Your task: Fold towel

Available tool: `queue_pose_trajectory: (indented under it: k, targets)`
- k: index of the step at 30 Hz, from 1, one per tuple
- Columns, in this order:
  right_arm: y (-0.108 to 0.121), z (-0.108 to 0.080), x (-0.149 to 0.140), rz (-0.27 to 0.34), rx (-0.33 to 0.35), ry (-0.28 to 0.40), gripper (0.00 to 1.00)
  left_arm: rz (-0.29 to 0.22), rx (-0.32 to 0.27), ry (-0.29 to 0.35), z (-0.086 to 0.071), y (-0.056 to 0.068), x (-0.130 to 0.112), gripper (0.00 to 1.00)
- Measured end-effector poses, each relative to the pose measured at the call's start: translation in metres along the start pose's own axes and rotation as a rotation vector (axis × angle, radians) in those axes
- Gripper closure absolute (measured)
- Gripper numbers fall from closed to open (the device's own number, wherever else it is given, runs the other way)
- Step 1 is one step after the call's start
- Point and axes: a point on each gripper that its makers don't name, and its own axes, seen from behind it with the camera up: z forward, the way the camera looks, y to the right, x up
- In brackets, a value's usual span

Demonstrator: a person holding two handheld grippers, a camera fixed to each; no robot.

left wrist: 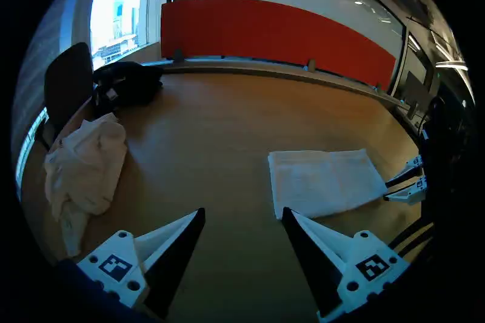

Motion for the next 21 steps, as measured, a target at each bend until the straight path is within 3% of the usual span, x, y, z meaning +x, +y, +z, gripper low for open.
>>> queue_pose_trajectory:
  k: [10, 14, 21]
  targets:
    - [-0.003, -0.001, 0.001, 0.011, 0.016, 0.005, 0.87, -0.004, 0.000, -0.002, 0.000, 0.000, 0.000, 0.06]
    - [-0.003, -0.001, 0.004, 0.011, 0.012, 0.011, 0.93, -0.006, 0.001, -0.003, 0.001, 0.000, 0.000, 0.06]
    - [-0.004, -0.004, 0.010, 0.008, -0.005, 0.023, 0.94, -0.001, 0.002, -0.004, 0.002, -0.001, 0.001, 0.06]
